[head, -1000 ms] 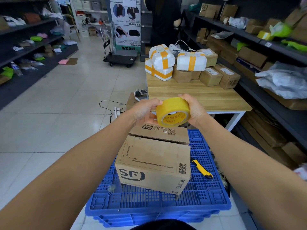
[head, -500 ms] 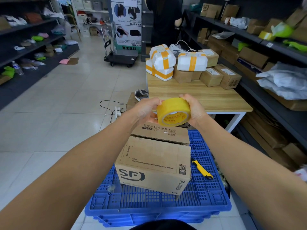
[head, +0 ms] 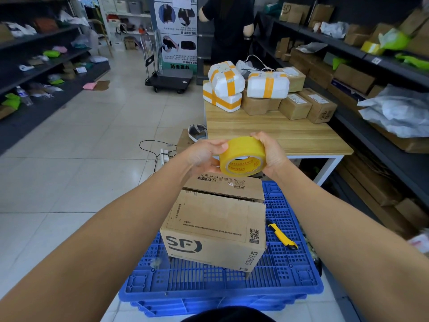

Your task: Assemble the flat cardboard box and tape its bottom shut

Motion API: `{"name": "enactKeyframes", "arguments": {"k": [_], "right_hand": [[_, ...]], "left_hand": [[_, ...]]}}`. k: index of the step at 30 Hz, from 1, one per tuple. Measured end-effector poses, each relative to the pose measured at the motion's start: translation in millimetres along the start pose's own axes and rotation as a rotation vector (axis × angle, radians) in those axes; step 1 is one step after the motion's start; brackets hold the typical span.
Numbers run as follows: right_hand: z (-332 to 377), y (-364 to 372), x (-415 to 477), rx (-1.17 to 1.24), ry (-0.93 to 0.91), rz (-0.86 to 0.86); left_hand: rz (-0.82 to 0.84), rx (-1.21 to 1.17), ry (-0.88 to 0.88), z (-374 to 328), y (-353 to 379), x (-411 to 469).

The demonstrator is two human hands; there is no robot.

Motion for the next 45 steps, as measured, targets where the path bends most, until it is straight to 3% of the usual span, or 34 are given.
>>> {"name": "enactKeyframes", "arguments": {"k": [6, 26, 31, 35, 40, 45], "right_hand": [[-1, 1, -1, 0.003, 0.0, 0.012], [-10, 1, -4, 0.013, 0.022, -0.001], [-7, 3, -5, -0.013, 0.018, -0.002], [-6, -5, -1, 0.106, 0.027, -0.017], [-17, 3, -3, 0.121, 0.116, 0.008], [-24, 17, -5, 0.133, 0.153, 0.1]], "left_hand": [[0.037, -0.011, -0.02, 1, 2, -3], [-0.118, -0.007, 0.019, -1, -3, -10], [-0.271, 0.103, 0.081, -3, -10, -11], [-0.076, 0.067, 0.097, -10, -1, -11], [-0.083, 0.222, 0.107, -15, -4, -10], [0.009, 0.159, -0.03, -3, -8, -7]]}}
Point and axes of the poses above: each hand's wrist, its own x-axis towards the middle knuckle, its own y-axis out of the palm, z = x × y, the point moved 9 cm from there along x, towards the middle knuckle, and after that the axes turned 13 degrees about -x, right-handed, at the moved point
